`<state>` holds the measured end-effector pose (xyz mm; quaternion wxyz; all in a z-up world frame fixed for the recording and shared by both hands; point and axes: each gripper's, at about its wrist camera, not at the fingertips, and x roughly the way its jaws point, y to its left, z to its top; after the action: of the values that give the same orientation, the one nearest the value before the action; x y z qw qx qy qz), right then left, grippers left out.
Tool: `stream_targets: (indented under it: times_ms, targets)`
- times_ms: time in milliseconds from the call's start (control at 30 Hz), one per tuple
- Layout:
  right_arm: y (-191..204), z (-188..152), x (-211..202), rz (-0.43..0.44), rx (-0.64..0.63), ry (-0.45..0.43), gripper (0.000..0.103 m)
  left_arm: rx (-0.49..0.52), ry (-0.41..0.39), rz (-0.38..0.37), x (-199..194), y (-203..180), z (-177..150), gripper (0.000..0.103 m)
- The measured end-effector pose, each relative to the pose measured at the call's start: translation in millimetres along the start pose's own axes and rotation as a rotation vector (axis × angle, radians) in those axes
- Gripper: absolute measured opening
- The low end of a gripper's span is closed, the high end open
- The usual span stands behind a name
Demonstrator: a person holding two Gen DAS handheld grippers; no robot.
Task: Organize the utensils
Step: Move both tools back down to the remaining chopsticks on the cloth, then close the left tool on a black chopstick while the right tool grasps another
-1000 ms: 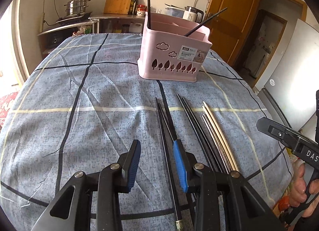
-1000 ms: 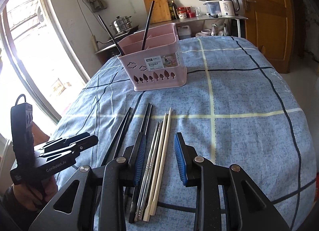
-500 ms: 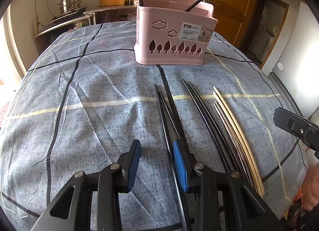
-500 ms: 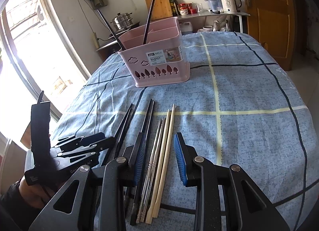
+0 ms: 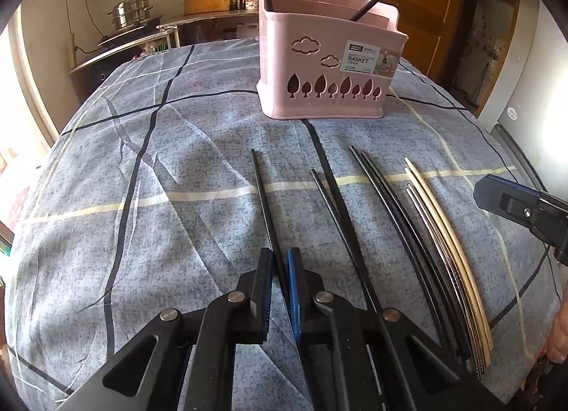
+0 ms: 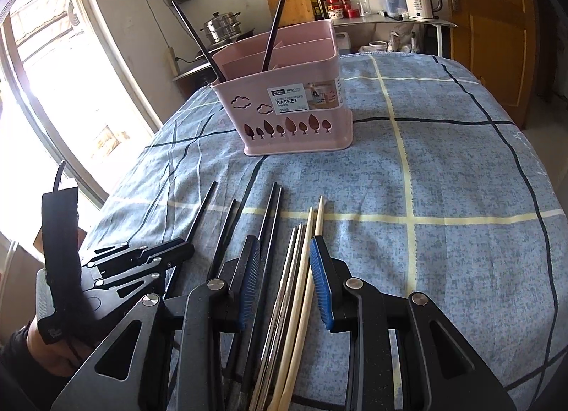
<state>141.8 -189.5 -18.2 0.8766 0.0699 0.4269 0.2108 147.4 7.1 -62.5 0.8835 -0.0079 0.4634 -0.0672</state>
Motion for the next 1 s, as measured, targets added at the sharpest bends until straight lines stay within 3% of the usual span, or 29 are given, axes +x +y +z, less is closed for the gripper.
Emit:
stream_targets:
  times_ms: [267, 533, 1000]
  targets:
    - [9, 17, 37, -0.015, -0.049, 0.067, 0.022, -0.034, 0.01, -0.009, -1, 20, 7, 0.008]
    - [12, 28, 67, -0.032, -0.083, 0.13, 0.015, -0.03, 0.023, -0.037, 14, 27, 36, 0.008]
    - [20, 28, 88, -0.085, -0.133, 0.214, 0.009, 0.021, 0.05, -0.018, 32, 20, 52, 0.009]
